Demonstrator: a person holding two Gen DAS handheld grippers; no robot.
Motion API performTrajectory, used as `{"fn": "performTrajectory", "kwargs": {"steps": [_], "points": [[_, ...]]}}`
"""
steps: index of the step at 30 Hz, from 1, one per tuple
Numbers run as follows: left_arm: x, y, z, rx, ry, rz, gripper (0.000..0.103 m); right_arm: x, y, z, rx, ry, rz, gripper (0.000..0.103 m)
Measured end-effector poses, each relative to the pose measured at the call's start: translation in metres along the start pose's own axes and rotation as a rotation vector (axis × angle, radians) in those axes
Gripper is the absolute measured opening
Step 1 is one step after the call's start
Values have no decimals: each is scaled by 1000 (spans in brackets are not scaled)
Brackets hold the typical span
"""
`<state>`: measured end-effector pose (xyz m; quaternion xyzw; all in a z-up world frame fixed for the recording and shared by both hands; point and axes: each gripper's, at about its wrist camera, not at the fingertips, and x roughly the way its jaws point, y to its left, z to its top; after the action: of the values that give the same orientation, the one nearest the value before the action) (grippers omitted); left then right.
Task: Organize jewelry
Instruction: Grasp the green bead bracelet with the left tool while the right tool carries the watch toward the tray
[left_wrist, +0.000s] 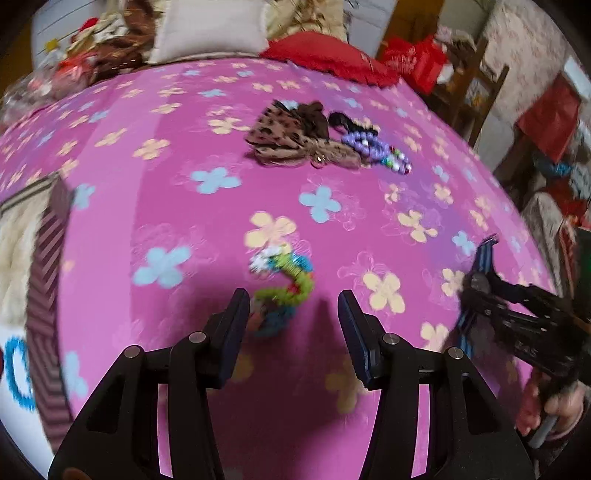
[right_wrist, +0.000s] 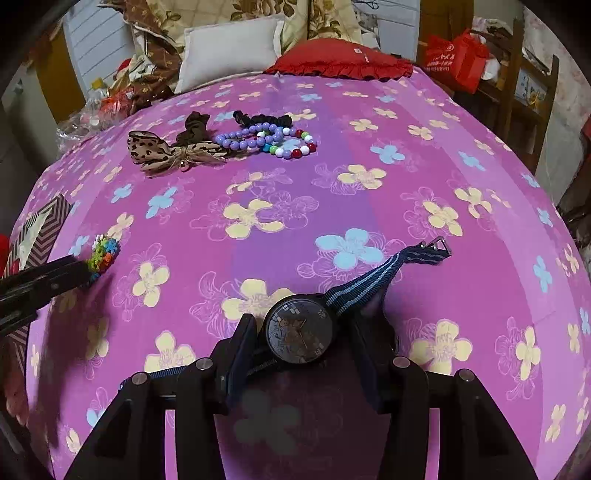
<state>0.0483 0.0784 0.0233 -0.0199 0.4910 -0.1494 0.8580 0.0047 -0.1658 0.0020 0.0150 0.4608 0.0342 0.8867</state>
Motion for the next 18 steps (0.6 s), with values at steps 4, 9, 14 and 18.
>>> {"fn": "performTrajectory", "kwargs": {"steps": [4, 9, 14, 18], "points": [[9, -12, 6, 52, 2, 59, 49, -2, -5, -1, 24, -9, 29, 48], [9, -17, 4, 39, 30, 35, 16, -3, -6, 0, 42, -1, 48, 47], [-42, -1, -5, -44, -73, -34, 16, -10, -6, 0, 74, 3, 92, 46], [-94, 19, -18, -101, -178, -92, 16, -27, 5, 3, 67, -17, 111, 46]]}}
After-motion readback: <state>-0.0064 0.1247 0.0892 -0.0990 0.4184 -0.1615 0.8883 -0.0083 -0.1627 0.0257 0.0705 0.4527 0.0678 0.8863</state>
